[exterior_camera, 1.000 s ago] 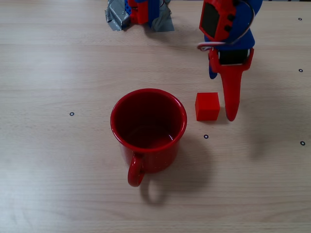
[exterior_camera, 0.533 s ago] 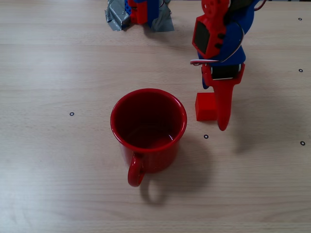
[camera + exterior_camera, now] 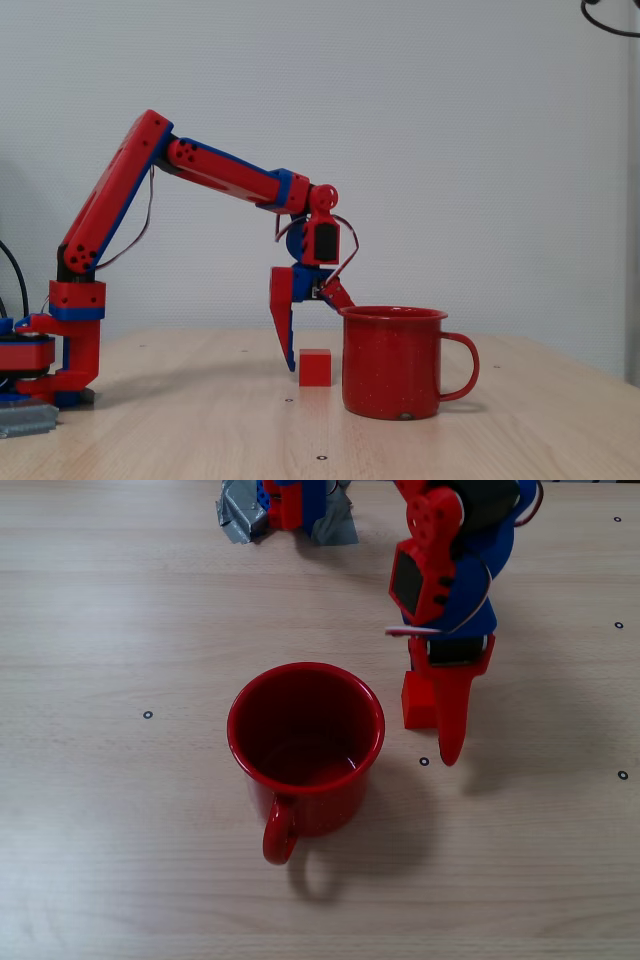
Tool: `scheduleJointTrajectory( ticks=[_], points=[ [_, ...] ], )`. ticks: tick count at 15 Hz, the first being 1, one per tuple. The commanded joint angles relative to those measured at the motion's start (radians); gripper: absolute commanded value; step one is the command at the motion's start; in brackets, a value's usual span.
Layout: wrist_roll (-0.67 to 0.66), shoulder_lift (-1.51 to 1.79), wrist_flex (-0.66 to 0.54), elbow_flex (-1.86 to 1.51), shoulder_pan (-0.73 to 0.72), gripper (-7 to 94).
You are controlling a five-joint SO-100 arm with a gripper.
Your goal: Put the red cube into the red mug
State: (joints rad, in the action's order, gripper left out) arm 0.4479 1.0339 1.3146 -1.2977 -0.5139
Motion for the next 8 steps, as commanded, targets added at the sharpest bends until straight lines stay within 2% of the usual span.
scheduleJointTrajectory(
  ticks=[1, 8],
  points=[
    [0.0, 0.064, -0.008, 0.026, 0.003, 45],
    [0.014, 0.071, -0.025, 0.015, 0.005, 34]
  ],
)
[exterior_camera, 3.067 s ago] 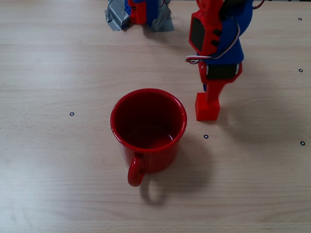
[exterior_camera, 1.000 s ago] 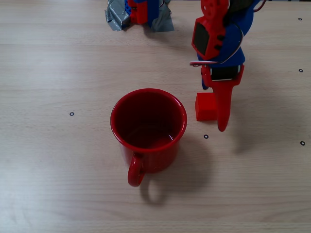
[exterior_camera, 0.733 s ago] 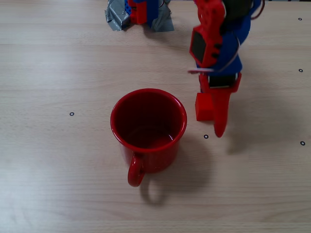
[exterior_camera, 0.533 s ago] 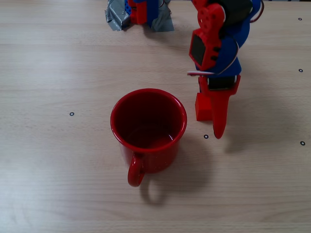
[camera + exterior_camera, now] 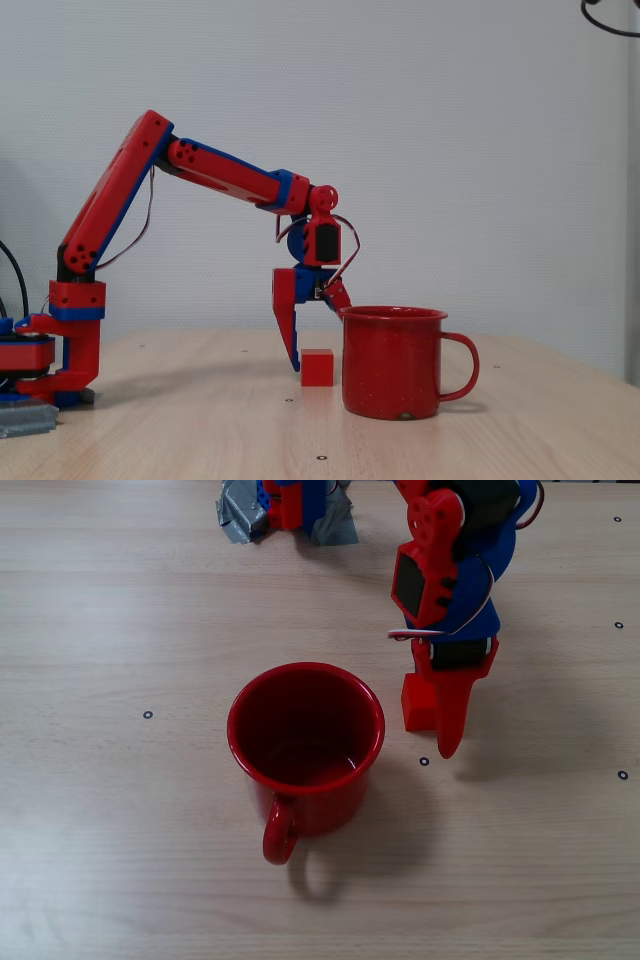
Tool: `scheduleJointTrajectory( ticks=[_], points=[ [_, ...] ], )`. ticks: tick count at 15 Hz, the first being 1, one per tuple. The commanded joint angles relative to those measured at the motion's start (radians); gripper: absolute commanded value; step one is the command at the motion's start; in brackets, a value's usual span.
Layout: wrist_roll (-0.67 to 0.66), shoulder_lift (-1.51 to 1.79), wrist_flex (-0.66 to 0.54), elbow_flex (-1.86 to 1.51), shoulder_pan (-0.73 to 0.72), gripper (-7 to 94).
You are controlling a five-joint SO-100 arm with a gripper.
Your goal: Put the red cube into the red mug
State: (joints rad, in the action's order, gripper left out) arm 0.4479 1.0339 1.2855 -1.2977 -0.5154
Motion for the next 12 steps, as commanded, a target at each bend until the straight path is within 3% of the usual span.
scheduleJointTrajectory(
  ticks=[1, 4, 6, 7, 12],
  points=[
    [0.023, 0.072, 0.005, 0.015, 0.006, 31],
    [0.034, 0.077, 0.009, 0.018, 0.006, 21],
    [0.037, 0.08, 0.011, 0.018, 0.009, 4],
    [0.037, 0.086, 0.015, 0.02, 0.011, 0],
    [-0.046, 0.192, 0.11, 0.048, 0.034, 0]
  ],
)
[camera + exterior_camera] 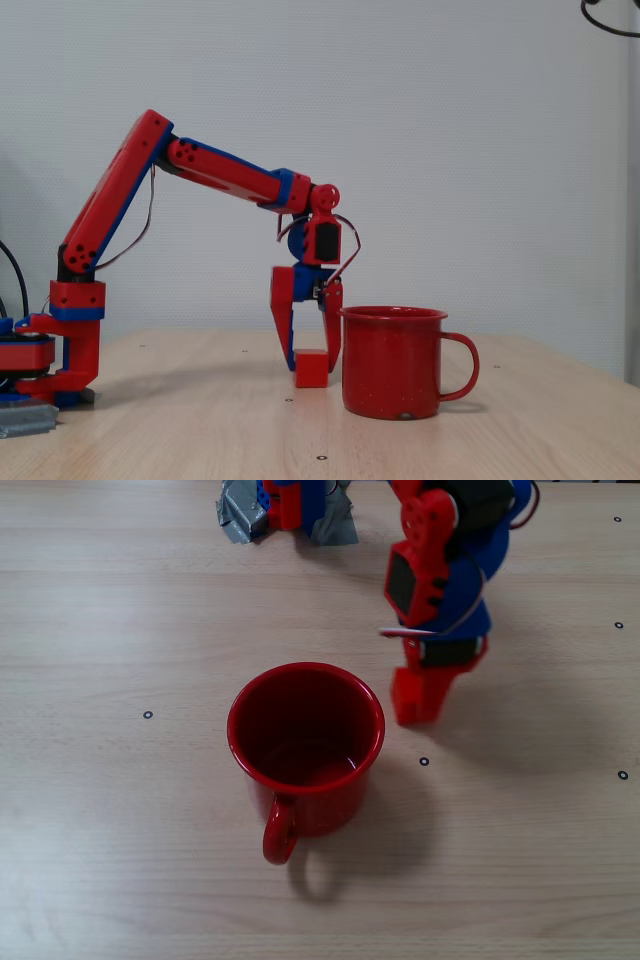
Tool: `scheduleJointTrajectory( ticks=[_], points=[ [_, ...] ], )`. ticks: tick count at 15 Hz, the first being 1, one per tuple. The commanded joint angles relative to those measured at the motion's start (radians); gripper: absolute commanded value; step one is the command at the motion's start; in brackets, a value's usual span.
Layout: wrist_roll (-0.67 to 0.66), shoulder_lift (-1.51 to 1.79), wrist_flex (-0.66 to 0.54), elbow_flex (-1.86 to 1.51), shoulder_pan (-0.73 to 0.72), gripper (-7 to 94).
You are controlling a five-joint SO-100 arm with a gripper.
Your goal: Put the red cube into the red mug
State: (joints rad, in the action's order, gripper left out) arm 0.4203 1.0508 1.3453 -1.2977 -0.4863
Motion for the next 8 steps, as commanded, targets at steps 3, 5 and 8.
scheduleJointTrajectory(
  ticks=[3, 5, 8],
  points=[
    [-0.115, 0.216, 0.281, 0.252, 0.035, 0],
    [-0.15, 0.238, 0.373, 0.377, 0.066, 0],
    [-0.238, 0.311, 0.379, 0.446, 0.112, 0]
  ],
)
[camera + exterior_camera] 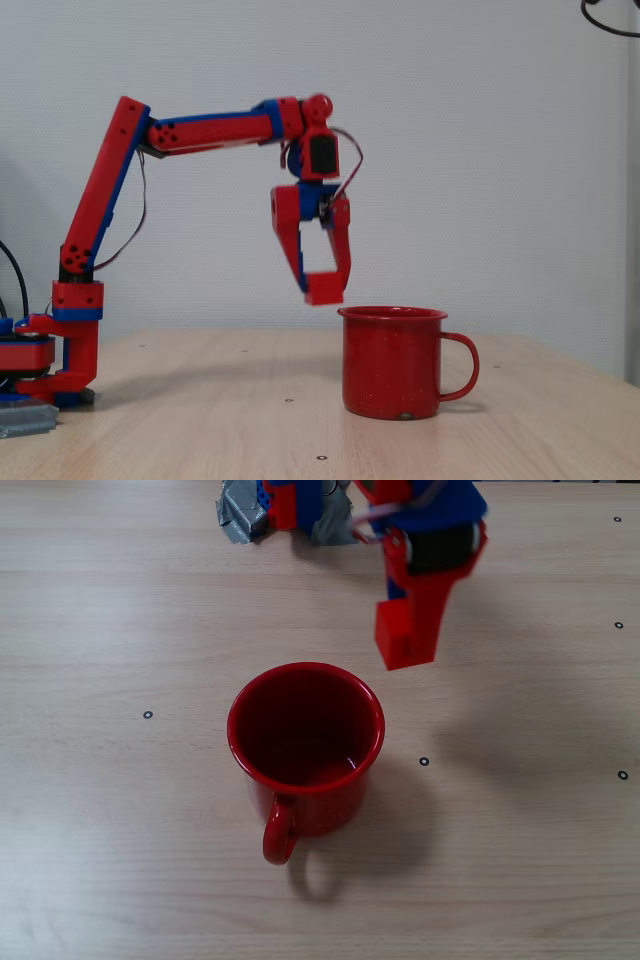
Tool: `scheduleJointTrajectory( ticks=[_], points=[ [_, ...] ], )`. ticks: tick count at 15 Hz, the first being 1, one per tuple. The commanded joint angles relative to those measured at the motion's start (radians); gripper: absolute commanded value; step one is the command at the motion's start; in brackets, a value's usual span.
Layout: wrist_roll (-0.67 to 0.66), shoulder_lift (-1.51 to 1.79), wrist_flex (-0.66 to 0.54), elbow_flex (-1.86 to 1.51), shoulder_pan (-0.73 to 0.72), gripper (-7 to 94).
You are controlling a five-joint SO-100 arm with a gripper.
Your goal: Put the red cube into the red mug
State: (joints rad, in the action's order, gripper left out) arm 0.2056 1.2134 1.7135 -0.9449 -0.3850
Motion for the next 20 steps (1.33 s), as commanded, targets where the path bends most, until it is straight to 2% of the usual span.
scheduleJointTrajectory(
  ticks=[1, 10, 14, 20],
  points=[
    [-0.071, 0.169, 0.008, 0.123, 0.026, 0],
    [-0.196, 0.072, 0.115, 0.557, 0.124, 0],
    [-0.202, 0.018, 0.123, 0.577, 0.175, 0],
    [-0.153, -0.123, -0.018, 0.451, 0.253, 0]
  ],
)
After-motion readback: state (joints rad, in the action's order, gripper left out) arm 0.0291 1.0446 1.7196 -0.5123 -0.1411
